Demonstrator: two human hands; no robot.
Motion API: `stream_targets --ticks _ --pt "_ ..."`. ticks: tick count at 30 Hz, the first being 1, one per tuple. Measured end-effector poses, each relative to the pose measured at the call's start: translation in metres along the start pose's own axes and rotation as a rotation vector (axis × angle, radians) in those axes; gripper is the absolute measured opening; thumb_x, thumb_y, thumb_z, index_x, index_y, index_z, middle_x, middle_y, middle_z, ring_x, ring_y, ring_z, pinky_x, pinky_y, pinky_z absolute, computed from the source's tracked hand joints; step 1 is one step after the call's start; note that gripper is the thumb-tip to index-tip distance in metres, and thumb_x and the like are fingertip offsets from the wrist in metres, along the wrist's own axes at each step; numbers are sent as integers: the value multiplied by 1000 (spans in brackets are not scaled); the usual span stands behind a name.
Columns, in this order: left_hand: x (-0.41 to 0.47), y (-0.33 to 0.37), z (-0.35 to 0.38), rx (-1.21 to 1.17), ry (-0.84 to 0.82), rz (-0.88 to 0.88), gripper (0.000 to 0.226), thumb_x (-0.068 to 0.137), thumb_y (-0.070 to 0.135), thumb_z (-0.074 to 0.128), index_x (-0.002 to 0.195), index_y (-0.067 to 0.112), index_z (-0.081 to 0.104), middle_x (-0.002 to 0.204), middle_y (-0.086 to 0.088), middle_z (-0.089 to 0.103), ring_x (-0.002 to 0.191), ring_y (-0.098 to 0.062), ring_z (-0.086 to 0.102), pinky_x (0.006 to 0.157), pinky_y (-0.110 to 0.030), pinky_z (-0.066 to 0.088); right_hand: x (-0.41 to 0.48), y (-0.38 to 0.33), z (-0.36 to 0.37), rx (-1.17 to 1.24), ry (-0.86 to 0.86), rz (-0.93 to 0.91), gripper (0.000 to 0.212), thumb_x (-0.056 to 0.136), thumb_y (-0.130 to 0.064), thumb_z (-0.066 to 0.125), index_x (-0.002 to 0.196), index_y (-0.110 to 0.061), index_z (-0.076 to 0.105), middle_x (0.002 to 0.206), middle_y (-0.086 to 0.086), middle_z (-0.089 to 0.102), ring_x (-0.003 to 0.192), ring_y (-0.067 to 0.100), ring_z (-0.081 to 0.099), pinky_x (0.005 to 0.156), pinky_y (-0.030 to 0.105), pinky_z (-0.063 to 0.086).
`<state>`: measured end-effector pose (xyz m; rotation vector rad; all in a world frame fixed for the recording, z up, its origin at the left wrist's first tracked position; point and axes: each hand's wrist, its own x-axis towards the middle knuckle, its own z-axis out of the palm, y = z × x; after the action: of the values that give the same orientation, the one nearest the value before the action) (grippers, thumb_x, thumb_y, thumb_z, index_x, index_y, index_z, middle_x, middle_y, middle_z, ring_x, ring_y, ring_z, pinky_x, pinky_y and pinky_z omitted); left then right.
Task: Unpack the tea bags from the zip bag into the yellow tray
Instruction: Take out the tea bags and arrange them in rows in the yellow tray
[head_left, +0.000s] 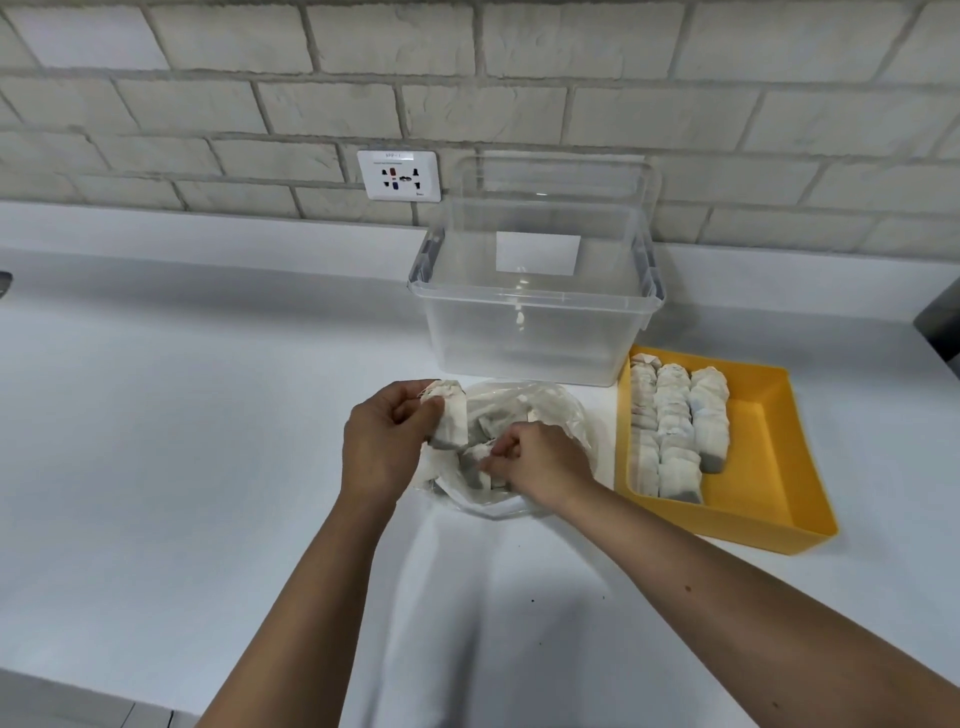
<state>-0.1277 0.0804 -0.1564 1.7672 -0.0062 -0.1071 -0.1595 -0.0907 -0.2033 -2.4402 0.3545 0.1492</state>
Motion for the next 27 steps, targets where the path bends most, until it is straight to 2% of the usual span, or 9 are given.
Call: stream_targets --ticks 2,6,11,15,17,19,22,25,27 --pt "-1 -2 1 3 -6 -7 16 87 14 69 95 26 77 91 -20 73 74 -18 64 89 -53 56 0 -3 6 -30 38 13 21 77 -45 73 91 -29 70 88 -12 68 87 11 62 71 26 43" --pt "-2 -3 -2 8 4 -23 17 87 15 69 94 28 77 88 -16 74 73 -17 65 90 -53 56 -3 5 7 184 29 -62 10 77 -24 78 77 -27 68 59 -14 57 61 3 54 64 23 42" --pt "-4 -2 -6 -30 44 -36 13 92 17 66 94 24 77 82 -1 77 77 -20 71 89 -51 58 -23 19 -26 415 223 -182 9 80 -14 77 78 -19 69 72 -12 63 59 0 51 60 12 40" --pt "-11 -1 4 -58 -2 -57 13 93 18 66 95 24 77 87 -3 78 90 -32 72 89 -51 58 -45 20 -52 521 95 -249 10 88 -16 69 84 -22 62 71 1 61 64 15 51 64 32 46" --pt "-18 0 12 -67 -53 -71 13 92 17 67 95 23 78 88 -4 78 91 -33 72 87 -48 59 -54 14 -56 605 39 -301 11 89 -13 68 85 -19 60 71 -6 60 67 14 54 68 32 48" --pt "-25 1 21 -94 -108 -88 14 93 14 67 95 23 79 87 -3 79 83 -28 74 78 -39 62 -60 6 -54 639 17 -312 10 89 -11 67 85 -17 60 69 -11 59 66 10 53 68 32 48" --pt "-39 4 33 -165 -182 -138 18 95 9 63 101 16 78 87 -8 78 74 -17 73 65 -25 58 -61 5 -45 567 76 -247 13 90 -17 66 84 -24 58 70 -10 60 61 15 54 69 43 51" --pt "-46 -1 37 -196 -172 -175 15 95 14 64 104 14 77 81 -16 73 73 -22 68 67 -26 58 -62 10 -37 480 146 -189 13 91 -22 64 84 -27 55 73 -7 61 63 21 59 71 46 53" --pt "-48 -4 37 -190 -167 -179 14 95 18 65 100 16 78 78 -12 69 73 -22 64 66 -25 58 -64 11 -33 466 177 -175 11 91 -22 63 85 -26 55 72 -7 60 65 20 60 72 47 53"
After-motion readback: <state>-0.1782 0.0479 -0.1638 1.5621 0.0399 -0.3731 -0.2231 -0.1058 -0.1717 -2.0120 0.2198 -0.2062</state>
